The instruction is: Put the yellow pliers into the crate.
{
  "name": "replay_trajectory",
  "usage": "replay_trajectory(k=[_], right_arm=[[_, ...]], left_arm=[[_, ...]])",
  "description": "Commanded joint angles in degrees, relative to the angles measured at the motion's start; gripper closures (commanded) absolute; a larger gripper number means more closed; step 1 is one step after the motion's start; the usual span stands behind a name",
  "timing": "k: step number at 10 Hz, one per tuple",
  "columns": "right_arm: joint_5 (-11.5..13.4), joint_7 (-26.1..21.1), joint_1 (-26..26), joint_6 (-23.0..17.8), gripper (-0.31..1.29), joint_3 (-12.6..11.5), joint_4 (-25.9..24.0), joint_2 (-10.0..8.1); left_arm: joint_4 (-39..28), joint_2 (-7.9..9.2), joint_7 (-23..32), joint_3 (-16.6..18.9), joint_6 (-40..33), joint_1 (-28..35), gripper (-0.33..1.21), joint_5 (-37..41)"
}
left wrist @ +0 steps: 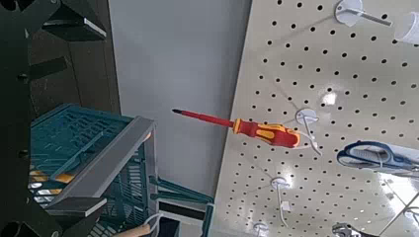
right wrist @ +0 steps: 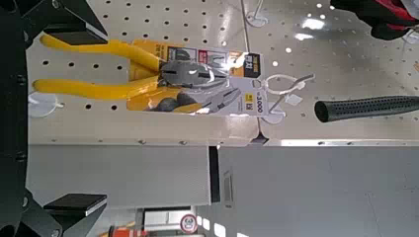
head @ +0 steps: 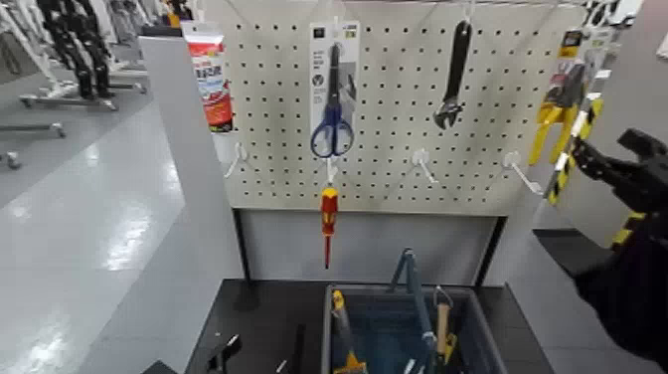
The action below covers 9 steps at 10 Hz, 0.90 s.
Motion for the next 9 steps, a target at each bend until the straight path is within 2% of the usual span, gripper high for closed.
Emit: replay_trajectory(k=[1,3,5,8,9], right_arm=[[-4.14,3.94,-5.38,2.16,0.16,2.08,5.00,-1.75],[-6.16,6.67,-9.07,2.87,0.16,4.37,8.96,-2.89],[-9.50,9.39,-11.97,3.57,0.16,6.57,12.73,-3.77],[-11.61,13.26,-16.63,4.36,0.17,10.08,17.30,-5.53],[-11.96,13.96,-17.25,5.85,0.17,10.43,17.30,-5.70]], left_arm=[[0.00,0.06,-0.07,-0.12,0.09,-0.08,0.12,0.09],[0.09,0.06,-0.16,-0.20,0.09,-0.17,0.12,0.09],[0.09,0.15,-0.16,-0.29,0.18,-0.35,0.12,0.09],[0.09,0.15,-0.24,-0.38,0.27,-0.43,0.12,0.09],[0.17,0.06,-0.33,-0.38,0.27,-0.43,0.12,0.09]])
